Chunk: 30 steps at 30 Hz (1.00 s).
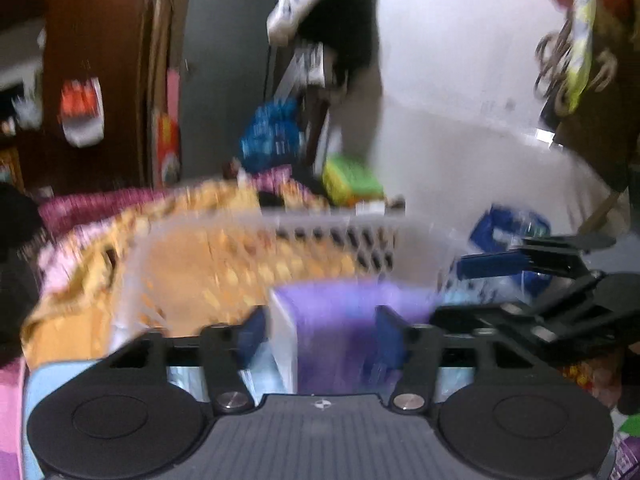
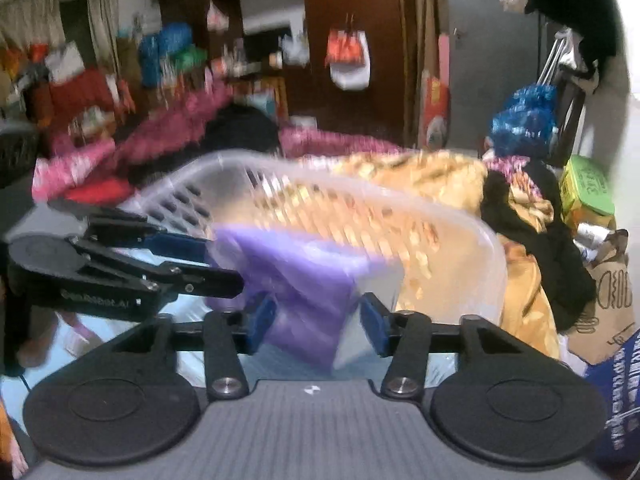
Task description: Organize objects
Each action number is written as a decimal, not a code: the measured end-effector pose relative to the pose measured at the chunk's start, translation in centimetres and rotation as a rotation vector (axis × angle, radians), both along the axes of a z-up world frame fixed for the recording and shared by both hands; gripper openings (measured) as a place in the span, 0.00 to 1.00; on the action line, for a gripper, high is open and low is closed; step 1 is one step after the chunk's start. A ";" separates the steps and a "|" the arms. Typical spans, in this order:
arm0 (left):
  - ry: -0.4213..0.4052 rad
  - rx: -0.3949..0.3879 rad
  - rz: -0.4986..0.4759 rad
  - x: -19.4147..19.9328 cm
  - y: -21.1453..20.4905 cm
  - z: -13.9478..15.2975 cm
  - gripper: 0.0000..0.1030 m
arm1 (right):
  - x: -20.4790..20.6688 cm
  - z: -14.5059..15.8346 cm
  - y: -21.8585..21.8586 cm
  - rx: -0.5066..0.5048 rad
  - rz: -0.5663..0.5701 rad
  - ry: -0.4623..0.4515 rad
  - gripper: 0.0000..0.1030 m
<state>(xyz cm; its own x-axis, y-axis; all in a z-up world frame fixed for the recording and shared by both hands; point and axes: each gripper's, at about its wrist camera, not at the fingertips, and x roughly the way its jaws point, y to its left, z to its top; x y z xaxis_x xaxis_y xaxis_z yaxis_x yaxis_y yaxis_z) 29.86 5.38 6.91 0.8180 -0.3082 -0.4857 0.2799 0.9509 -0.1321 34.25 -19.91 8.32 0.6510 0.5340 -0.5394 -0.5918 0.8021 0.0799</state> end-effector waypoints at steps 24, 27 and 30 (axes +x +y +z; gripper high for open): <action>-0.085 -0.096 0.051 -17.7 -3.6 -9.4 0.71 | -21.8 -6.8 -5.2 0.111 -0.103 -0.345 0.62; -0.079 -0.113 0.048 -17.6 -3.7 -10.0 0.66 | -21.7 -7.0 -3.6 0.061 -0.087 -0.370 0.52; -0.079 -0.122 0.046 -17.3 -4.2 -10.4 0.63 | -21.7 -7.4 -2.5 0.026 -0.064 -0.387 0.46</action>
